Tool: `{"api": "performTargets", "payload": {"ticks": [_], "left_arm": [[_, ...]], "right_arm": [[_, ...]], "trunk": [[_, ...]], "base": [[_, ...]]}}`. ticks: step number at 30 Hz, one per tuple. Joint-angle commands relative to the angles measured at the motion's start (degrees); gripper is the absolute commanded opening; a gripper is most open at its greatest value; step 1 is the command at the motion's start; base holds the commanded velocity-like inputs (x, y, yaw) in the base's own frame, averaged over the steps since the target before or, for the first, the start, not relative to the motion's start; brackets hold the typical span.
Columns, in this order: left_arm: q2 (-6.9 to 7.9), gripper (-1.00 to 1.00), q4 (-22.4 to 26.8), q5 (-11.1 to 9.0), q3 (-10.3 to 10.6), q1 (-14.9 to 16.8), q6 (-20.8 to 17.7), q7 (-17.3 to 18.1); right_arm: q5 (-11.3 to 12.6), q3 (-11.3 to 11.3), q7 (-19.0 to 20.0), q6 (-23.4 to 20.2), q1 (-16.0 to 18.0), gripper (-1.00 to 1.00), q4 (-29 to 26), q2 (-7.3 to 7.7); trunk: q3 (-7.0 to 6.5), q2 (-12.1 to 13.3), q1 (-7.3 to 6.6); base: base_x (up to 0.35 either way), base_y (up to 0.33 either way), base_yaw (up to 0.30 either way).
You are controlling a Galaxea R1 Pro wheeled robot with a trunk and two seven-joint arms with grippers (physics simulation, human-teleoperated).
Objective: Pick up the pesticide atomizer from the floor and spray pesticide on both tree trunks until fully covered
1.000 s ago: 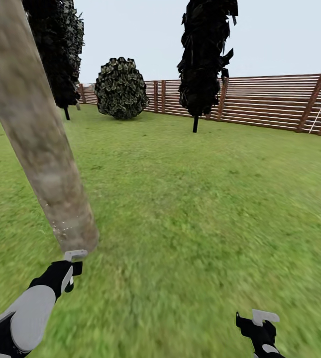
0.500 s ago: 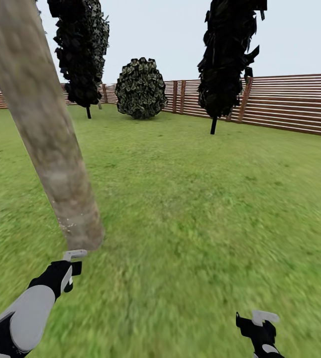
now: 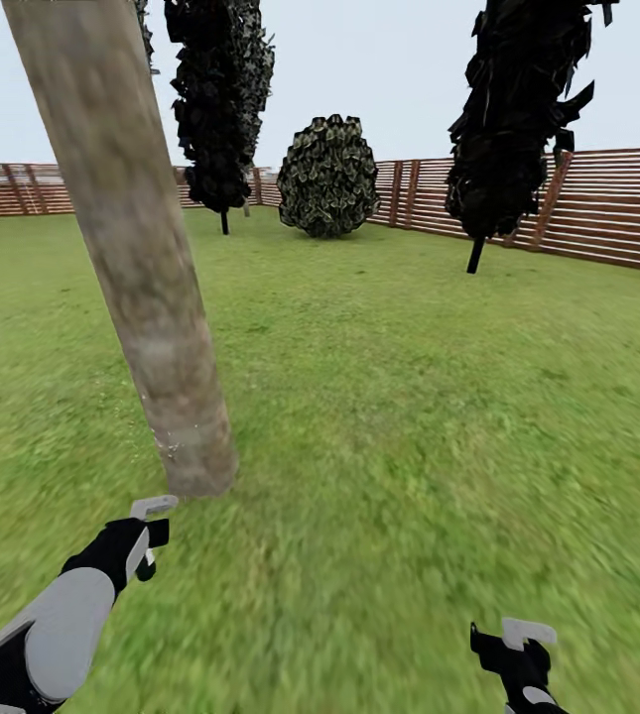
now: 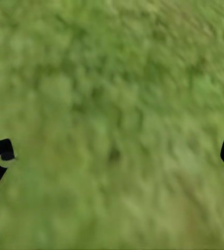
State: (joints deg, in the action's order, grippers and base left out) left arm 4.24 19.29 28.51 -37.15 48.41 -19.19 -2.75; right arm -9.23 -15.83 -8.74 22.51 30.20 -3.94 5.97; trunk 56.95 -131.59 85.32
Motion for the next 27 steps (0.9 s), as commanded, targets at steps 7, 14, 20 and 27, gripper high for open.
{"api": "performTargets", "payload": {"ticks": [7,14,20,27], "left_arm": [[-3.65,-1.00,2.0,0.7,0.3,6.4,-3.0,0.7],[-4.67,-1.00,2.0,0.8,0.3,12.0,-6.0,3.8],[2.21,-1.00,2.9,2.3,3.4,12.3,-9.7,7.9],[0.96,-1.00,6.3,2.9,11.9,13.2,-14.2,11.9]], "right_arm": [[-0.6,-0.3,-0.2,0.2,0.0,1.00,0.0,0.00],[-0.6,-0.3,-0.2,0.2,0.0,1.00,0.1,0.09],[-0.6,-0.3,-0.2,0.2,0.0,1.00,0.1,0.18],[-0.6,-0.3,-0.2,0.2,0.0,1.00,0.1,0.18]], "trunk": [[0.05,0.0,-0.01],[0.05,0.0,-0.01],[0.05,0.0,-0.01],[0.05,0.0,-0.01]], "base": [[0.000,0.000,0.226],[0.000,0.000,0.013],[0.000,0.000,0.000],[0.000,0.000,0.000]]}}
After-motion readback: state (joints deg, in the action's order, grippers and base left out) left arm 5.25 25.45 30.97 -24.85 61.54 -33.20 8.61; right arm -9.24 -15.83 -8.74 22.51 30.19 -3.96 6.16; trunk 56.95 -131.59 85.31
